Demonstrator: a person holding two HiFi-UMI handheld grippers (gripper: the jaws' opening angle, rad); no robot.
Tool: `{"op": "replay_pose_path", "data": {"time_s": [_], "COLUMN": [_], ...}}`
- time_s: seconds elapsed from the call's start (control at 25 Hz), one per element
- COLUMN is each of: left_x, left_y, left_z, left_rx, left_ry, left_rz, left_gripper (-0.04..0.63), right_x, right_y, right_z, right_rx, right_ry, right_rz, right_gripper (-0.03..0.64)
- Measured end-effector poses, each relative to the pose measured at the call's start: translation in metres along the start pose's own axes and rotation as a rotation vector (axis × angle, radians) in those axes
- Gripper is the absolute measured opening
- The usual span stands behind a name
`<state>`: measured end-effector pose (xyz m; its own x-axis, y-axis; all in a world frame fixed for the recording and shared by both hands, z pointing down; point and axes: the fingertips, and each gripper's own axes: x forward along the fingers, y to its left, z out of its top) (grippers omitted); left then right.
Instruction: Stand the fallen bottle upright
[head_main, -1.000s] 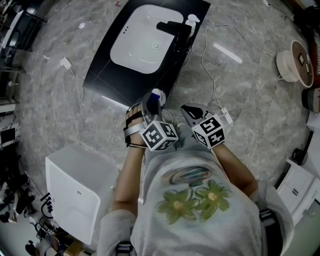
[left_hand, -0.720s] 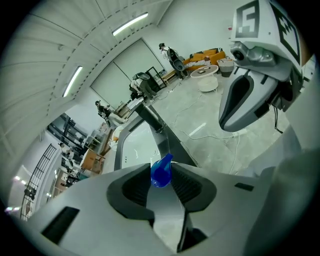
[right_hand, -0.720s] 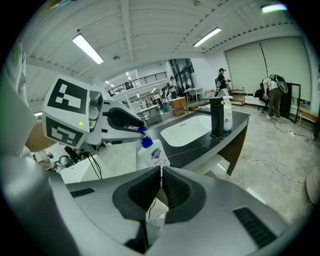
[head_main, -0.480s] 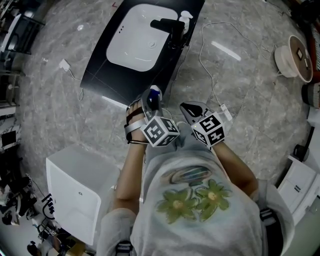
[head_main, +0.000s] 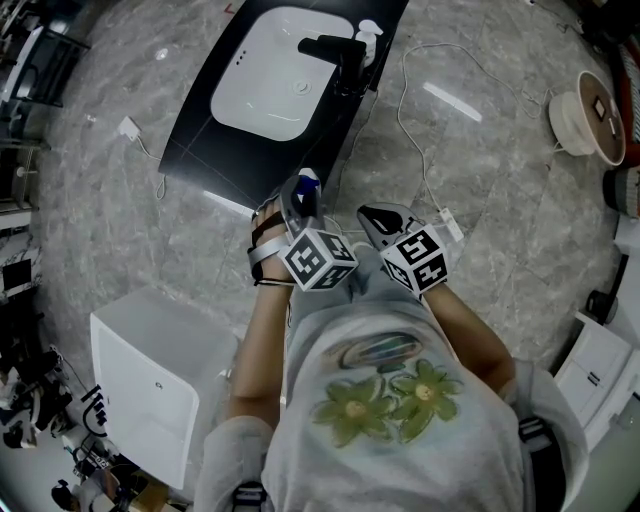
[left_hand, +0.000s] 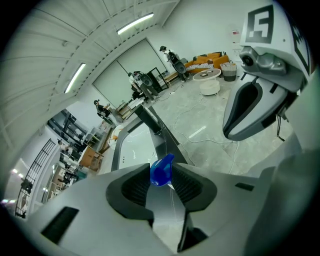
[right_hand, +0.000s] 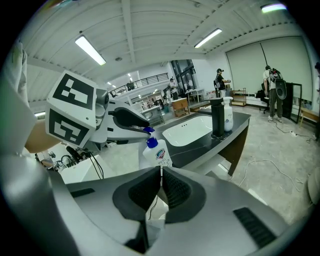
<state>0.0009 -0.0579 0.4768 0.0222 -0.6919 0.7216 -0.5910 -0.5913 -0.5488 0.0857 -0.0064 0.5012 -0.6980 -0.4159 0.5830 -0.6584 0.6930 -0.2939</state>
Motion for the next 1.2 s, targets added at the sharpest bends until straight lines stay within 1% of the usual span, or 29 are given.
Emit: {"op": "replay_pose_path", "data": {"time_s": [0.36,0.72,0.8,0.88,0.92,1.0,1.08,1.2], "left_x": [-0.011,-0.040,-0.047,-0.055,-0.058,-0.066,-0.077,-0.102], "left_y": [-0.003,0.002,0.001,0.002,0.002,0.003,0.004,0.003], "left_z": [0.002,-0.004,-0.007,-0.010,-0.011,-0.010,-0.004,0.011], "left_rx": [-0.040,-0.170,-0.212,-0.256,-0.274,-0.315,-0.385,-0.517], "left_ry": [-0.030,-0.111,-0.128,-0.147,-0.157,-0.193,-0.262,-0.399], "left_rz": [-0.009,-0.036,-0.042,-0.032,-0.026,-0.018,-0.023,-0.100], "left_gripper": [0.141,0.143,0.126,0.064,0.047,0.036,0.019,0.018], "right_x": [-0.005,-0.013,-0.017,-0.021,-0.023,-0.026,-0.029,-0.035], "right_y": [0.000,0.004,0.008,0.015,0.018,0.026,0.032,0.044], "right_z": [-0.004,0.005,0.012,0.018,0.021,0.028,0.034,0.045], "right_rx": [-0.002,-0.017,-0.016,-0.019,-0.023,-0.031,-0.032,-0.031], "right_ry": [0.008,-0.017,-0.039,-0.059,-0.067,-0.085,-0.107,-0.138], "right_rz": [0.004,0.020,0.031,0.048,0.057,0.076,0.096,0.122], "right_gripper": [0.044,0.044,0.044,0.043,0.043,0.043,0.043,0.043]}}
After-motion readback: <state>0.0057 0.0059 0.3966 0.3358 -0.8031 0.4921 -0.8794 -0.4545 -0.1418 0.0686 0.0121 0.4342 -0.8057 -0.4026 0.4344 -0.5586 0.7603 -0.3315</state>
